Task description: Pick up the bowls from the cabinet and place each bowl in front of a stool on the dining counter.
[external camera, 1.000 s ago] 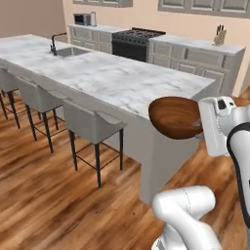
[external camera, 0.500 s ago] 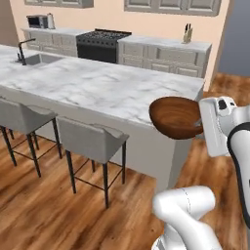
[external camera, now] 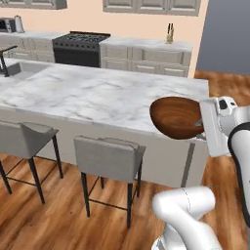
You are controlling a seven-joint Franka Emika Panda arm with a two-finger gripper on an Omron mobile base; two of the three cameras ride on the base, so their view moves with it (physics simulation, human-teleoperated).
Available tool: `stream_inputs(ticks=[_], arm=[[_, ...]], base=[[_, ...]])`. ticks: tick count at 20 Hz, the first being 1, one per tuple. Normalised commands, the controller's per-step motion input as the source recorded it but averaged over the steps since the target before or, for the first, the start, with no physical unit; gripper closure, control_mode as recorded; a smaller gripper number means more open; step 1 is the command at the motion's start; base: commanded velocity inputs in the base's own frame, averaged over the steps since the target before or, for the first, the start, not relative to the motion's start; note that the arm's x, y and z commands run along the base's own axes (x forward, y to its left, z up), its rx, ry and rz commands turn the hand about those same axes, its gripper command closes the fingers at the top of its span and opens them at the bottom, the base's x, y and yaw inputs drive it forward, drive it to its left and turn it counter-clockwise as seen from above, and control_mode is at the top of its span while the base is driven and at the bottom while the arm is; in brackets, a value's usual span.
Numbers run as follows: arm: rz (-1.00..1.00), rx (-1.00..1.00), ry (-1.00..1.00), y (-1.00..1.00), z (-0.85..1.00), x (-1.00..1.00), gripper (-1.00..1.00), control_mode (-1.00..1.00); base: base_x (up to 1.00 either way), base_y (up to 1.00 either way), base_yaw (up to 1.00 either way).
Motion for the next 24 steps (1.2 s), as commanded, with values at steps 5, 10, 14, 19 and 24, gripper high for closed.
stream_inputs(ticks=[5,10,14,19,24], arm=[[0.0,0.0,0.0,0.0,0.0,0.0,1.0,1.0],[0.0,0.0,0.0,0.0,0.0,0.0,1.0,1.0],[0.0,0.0,0.0,0.0,0.0,0.0,1.0,1.0],[0.0,0.0,0.0,0.0,0.0,0.0,1.0,1.0],[0.0,0.0,0.0,0.0,0.0,0.0,1.0,1.0]], base=[[0.57,0.67,-0.26],[0.71,0.3,-0.24],[0.58,0.22,-0.21],[0.5,0.19,-0.19],[0.66,0.28,-0.18]])
